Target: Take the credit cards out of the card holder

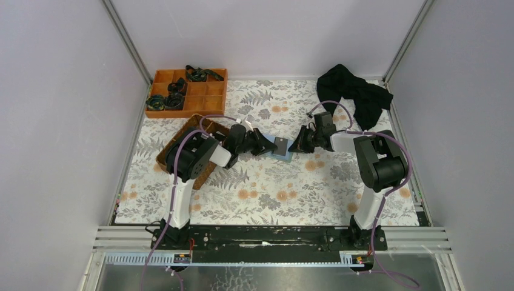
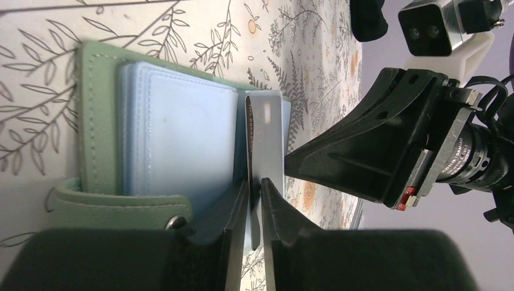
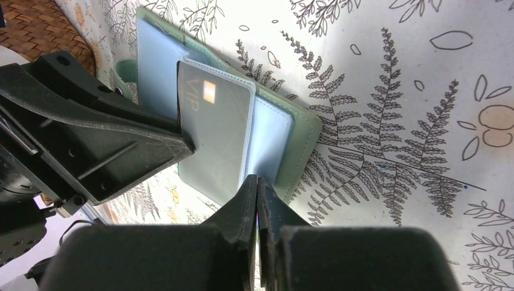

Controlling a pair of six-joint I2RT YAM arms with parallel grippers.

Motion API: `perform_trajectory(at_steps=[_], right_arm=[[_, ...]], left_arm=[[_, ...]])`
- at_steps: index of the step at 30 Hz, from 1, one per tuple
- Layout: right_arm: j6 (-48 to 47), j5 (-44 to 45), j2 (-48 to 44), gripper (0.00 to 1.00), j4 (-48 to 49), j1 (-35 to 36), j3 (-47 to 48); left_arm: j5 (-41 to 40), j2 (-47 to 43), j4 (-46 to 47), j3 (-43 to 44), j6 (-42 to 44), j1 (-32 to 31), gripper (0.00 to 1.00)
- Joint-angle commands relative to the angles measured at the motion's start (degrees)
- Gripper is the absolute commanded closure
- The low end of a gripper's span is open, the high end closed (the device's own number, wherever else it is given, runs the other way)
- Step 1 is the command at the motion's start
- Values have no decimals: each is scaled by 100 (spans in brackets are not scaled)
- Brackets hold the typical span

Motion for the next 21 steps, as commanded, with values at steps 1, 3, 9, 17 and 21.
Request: perform_trajectory(at_steps=[1,3,9,17,21], right_arm=[[-119,218,240,96,-251,40,16],[-117,209,257,96,-245,35,13],[-104,172,312,96,-208,37,21],[-106,141,341,96,-197,42,22],[-97,118,384,96,-182,42,21]], left_arm=[[150,-127,-55,10,167,120,79],[285,-77,42,41,108,127,79],[970,257,897,189,-464,129,79],[1272,410,445,537,-164,15,77],[1628,575,864,620,-470,3,77]])
